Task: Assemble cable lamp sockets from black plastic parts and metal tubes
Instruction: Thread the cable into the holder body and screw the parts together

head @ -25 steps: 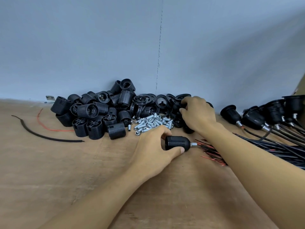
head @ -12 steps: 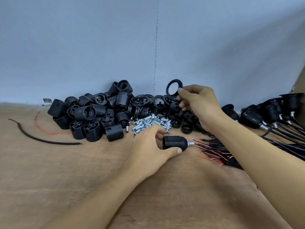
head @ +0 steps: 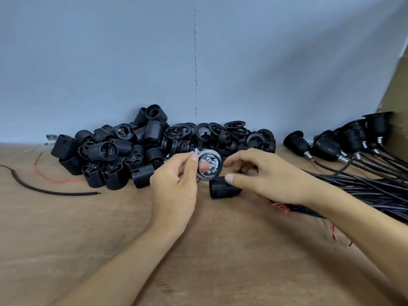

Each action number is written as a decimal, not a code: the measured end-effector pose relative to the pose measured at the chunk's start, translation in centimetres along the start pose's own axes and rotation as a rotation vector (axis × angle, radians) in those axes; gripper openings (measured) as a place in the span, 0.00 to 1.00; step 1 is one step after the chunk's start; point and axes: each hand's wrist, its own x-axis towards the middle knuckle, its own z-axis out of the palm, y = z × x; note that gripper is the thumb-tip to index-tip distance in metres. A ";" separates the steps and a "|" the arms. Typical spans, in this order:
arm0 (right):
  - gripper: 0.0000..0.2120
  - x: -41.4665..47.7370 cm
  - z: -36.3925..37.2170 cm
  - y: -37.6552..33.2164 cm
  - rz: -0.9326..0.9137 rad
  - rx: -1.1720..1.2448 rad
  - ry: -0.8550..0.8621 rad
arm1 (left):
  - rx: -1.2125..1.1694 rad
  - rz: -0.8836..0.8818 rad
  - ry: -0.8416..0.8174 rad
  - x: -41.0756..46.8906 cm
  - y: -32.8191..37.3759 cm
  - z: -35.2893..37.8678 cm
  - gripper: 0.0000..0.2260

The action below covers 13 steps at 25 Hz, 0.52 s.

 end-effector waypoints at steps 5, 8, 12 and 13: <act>0.15 -0.4 0.0 1.4 -0.017 -0.196 -0.037 | 0.077 0.018 0.085 0.3 -0.6 -0.2 0.10; 0.16 -0.4 0.3 1.6 -0.064 -0.058 0.120 | 0.123 0.082 0.007 -0.1 -0.7 0.0 0.07; 0.15 -0.6 0.7 1.6 -0.114 -0.001 0.205 | 0.134 0.147 -0.078 -0.4 -0.6 0.2 0.09; 0.15 -0.6 0.6 1.5 -0.125 -0.016 0.205 | 0.106 0.144 -0.090 -0.5 -0.6 0.3 0.09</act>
